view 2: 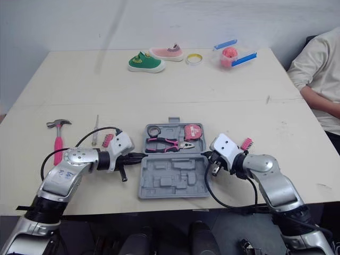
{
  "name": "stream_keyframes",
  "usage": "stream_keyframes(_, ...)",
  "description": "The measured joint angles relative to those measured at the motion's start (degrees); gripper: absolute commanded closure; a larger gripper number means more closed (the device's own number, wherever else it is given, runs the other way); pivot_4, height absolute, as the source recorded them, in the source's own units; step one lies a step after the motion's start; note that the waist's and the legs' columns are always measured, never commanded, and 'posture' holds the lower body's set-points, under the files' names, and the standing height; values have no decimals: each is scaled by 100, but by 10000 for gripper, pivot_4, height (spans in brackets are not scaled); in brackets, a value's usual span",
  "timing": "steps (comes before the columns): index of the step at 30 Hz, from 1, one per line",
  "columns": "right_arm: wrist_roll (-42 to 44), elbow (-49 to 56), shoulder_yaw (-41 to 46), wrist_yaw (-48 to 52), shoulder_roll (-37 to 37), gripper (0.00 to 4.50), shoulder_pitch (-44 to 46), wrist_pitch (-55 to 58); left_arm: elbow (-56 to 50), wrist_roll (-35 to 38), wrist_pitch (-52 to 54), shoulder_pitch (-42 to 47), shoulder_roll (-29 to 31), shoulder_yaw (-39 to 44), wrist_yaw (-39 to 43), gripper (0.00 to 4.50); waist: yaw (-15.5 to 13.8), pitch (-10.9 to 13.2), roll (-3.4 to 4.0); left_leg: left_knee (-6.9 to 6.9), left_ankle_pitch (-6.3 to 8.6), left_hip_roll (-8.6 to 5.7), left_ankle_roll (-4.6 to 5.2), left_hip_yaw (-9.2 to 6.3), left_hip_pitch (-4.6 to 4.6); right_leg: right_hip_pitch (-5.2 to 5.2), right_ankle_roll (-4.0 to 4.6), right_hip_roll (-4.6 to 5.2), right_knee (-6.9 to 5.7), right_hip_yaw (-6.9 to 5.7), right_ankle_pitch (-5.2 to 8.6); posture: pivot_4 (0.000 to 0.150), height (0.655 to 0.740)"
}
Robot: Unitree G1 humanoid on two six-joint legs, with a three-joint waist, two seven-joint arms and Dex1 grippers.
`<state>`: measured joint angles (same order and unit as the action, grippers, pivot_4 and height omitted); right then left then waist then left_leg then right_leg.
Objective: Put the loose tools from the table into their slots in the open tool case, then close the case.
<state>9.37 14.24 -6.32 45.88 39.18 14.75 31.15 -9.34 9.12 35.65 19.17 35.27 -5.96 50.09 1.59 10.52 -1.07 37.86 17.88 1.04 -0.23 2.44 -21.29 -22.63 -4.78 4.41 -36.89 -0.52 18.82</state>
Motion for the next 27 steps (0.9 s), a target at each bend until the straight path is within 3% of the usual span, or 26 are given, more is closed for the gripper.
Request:
stream_keyframes(3,64,372,546,137,668,44937,-464,33,-422,714,-240,-928,405,902,555,44092,30,2,3,-17,1,3,-3,1,-5,-9,4,2,8,2,2,1500,7400)
stream_keyframes(6,532,660,1644,341,1048,35749,-815,459,-752,1591,-91,-1763,873,2161,1164,45000,-4,3,2,-25,0,8,-4,-12,-1,-4,9,4,40,-7,5,1500,7400)
stream_keyframes(9,1305,1048,2799,885,1304,21132,-1484,858,-766,2230,329,-2369,1306,3434,1427,32010,-45,1,-2,-49,8,6,8,-34,21,20,14,10,56,-27,7,1500,7400)
stream_keyframes(13,1705,618,4073,1372,1365,176,-2295,1027,474,1969,146,-2854,1683,4774,1139,12374,-85,1,-2,-58,12,-1,17,-31,21,18,14,13,66,-25,7,1500,7400)
stream_keyframes(15,1702,365,4359,1472,1449,0,-2492,939,1013,1864,32,-2831,1750,5149,864,2788,-83,1,-2,-59,13,-3,20,-30,21,17,14,17,67,-23,7,1500,7400)
stream_keyframes(16,1705,277,4486,1493,1458,0,-2529,861,1399,1781,-150,-2819,1825,5285,740,469,-80,0,-3,-62,13,-2,20,-30,21,15,14,19,68,-22,7,1500,7400)
stream_keyframes(21,1562,-174,4821,1467,1570,0,-2657,521,2734,1133,-1241,-2913,2088,5543,166,469,-4,0,-3,-82,13,-2,19,-28,18,8,15,25,81,-20,7,1500,7400)
stream_keyframes(27,1649,-356,4812,1413,1624,0,-2244,265,1857,1245,-925,-2855,1698,5256,-203,469,2,0,-2,-81,13,-2,15,-29,19,10,14,33,83,-21,5,1500,7400)
